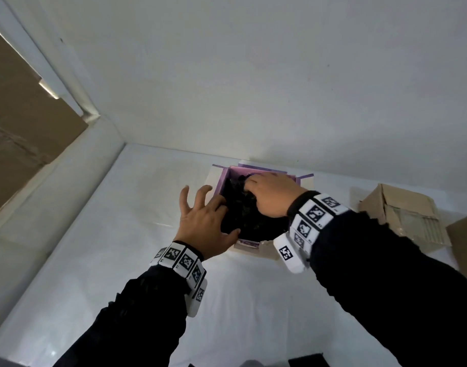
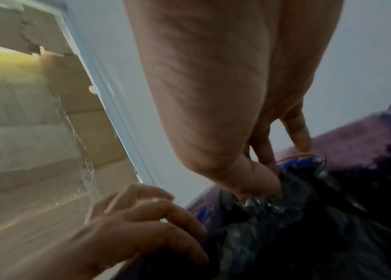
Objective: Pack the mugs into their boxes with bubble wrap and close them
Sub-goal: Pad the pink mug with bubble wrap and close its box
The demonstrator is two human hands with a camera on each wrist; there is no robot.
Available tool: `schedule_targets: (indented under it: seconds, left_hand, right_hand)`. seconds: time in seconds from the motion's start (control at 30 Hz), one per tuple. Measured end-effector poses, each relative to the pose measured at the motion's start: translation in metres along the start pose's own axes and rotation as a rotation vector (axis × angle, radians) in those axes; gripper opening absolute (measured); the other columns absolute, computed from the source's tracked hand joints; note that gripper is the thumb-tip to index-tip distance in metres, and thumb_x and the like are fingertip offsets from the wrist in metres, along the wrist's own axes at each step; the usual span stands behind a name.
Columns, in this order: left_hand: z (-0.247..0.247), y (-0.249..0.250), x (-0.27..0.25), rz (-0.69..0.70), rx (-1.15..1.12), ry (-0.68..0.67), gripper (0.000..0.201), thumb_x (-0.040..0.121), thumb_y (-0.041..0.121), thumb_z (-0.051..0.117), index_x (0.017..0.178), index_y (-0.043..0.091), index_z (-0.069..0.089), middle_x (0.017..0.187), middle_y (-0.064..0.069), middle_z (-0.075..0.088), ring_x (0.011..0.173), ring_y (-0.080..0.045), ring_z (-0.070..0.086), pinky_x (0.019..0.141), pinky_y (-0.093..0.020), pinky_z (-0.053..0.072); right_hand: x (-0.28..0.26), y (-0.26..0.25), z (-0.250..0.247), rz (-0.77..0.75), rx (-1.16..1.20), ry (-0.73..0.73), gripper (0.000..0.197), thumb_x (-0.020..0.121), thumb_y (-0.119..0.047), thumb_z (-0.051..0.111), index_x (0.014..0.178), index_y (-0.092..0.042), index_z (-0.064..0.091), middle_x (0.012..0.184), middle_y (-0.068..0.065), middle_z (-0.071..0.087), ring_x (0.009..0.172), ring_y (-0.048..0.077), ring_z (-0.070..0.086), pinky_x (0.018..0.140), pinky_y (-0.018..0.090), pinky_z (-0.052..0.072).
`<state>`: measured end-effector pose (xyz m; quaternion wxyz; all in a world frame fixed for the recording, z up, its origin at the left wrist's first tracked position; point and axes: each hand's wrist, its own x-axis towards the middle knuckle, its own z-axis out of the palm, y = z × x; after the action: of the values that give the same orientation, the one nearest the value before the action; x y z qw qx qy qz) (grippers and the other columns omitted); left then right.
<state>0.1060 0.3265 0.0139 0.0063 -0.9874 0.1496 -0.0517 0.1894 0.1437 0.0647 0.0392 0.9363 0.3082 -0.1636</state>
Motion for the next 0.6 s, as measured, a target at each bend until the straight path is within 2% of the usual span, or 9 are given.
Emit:
schedule_targets:
  seconds: [0.07,0.13,0.27,0.37,0.5,0.6]
  left_hand:
    - [0.001,0.002,-0.004,-0.02,0.013,-0.016,0.053,0.076,0.066,0.043,0.097,0.026,0.07,0.117,0.013,0.059,0.131,-0.027,0.037,0.11,-0.062,-0.001]
    - [0.003,0.003,-0.005,-0.028,0.017,-0.025,0.054,0.078,0.063,0.04,0.102,0.024,0.069,0.119,0.012,0.059,0.132,-0.027,0.037,0.111,-0.062,-0.003]
    - [0.007,0.007,-0.003,-0.055,0.0,-0.04,0.059,0.077,0.056,0.042,0.121,0.021,0.059,0.114,0.008,0.062,0.13,-0.029,0.039,0.111,-0.064,-0.002]
    - [0.009,0.009,0.0,-0.068,-0.005,-0.049,0.068,0.076,0.054,0.042,0.133,0.019,0.052,0.113,0.005,0.063,0.129,-0.031,0.039,0.111,-0.064,-0.003]
    - [0.009,0.008,0.0,-0.058,0.017,-0.073,0.065,0.077,0.056,0.039,0.129,0.021,0.058,0.115,0.007,0.062,0.13,-0.031,0.037,0.111,-0.064,-0.004]
    - [0.009,0.009,-0.001,-0.055,0.006,-0.043,0.057,0.078,0.056,0.039,0.117,0.022,0.065,0.114,0.009,0.061,0.131,-0.03,0.036,0.111,-0.062,0.002]
  right_hand:
    - [0.014,-0.007,0.009,-0.028,-0.06,-0.047,0.052,0.09,-0.023,0.044,0.142,-0.02,0.041,0.151,0.001,0.036,0.139,0.023,0.031,0.109,0.047,0.031]
    - [0.024,-0.008,0.017,-0.037,-0.05,-0.07,0.056,0.091,-0.024,0.045,0.146,-0.019,0.034,0.155,0.001,0.03,0.142,0.022,0.025,0.111,0.047,0.029]
    - [0.029,-0.002,0.017,-0.001,0.044,-0.032,0.064,0.089,-0.023,0.048,0.148,-0.027,0.025,0.152,0.002,0.035,0.135,0.024,0.038,0.106,0.044,0.034]
    - [0.033,0.0,0.017,0.01,-0.008,-0.044,0.066,0.091,-0.026,0.047,0.15,-0.035,0.018,0.154,0.002,0.032,0.136,0.026,0.035,0.109,0.045,0.031]
    - [0.041,-0.001,0.017,0.048,-0.116,-0.154,0.058,0.094,-0.027,0.044,0.148,-0.039,0.027,0.153,0.006,0.029,0.139,0.029,0.027,0.11,0.047,0.026]
    - [0.042,-0.003,0.016,0.048,-0.168,-0.161,0.05,0.094,-0.028,0.044,0.144,-0.036,0.039,0.152,0.009,0.028,0.14,0.03,0.024,0.11,0.047,0.024]
